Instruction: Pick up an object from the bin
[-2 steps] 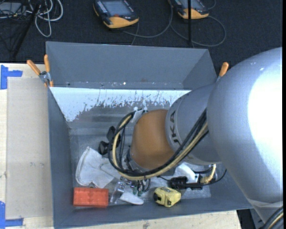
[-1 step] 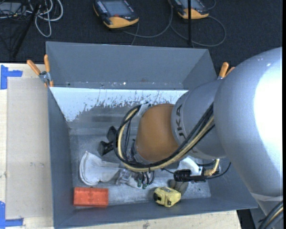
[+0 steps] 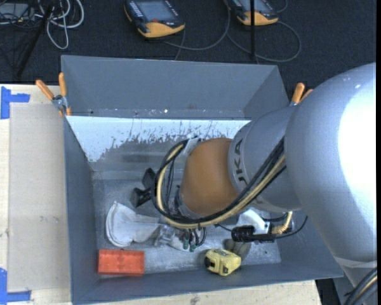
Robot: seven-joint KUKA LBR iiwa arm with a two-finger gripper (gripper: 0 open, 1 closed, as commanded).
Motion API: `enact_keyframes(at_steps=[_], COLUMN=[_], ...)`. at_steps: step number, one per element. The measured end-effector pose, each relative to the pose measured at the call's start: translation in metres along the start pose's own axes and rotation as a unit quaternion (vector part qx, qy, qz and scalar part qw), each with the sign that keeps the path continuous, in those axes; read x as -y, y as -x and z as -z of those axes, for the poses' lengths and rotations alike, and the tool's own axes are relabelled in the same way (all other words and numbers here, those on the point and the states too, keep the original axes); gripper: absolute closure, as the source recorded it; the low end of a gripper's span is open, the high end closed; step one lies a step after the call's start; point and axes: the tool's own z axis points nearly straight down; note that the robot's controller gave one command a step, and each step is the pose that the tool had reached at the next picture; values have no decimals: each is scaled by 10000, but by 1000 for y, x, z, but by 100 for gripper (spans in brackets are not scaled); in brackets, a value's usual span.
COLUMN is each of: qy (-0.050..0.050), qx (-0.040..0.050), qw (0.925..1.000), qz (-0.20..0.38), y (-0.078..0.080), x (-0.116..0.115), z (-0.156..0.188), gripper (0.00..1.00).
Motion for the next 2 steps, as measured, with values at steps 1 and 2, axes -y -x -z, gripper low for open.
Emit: enact_keyframes(at_steps=[1, 2], qy=[-19, -85], qx=[-27, -122], qw=[10000, 9999], qz=[1, 7], y=[0, -2], x=[0, 2], z=[3, 12], gripper=[100, 100])
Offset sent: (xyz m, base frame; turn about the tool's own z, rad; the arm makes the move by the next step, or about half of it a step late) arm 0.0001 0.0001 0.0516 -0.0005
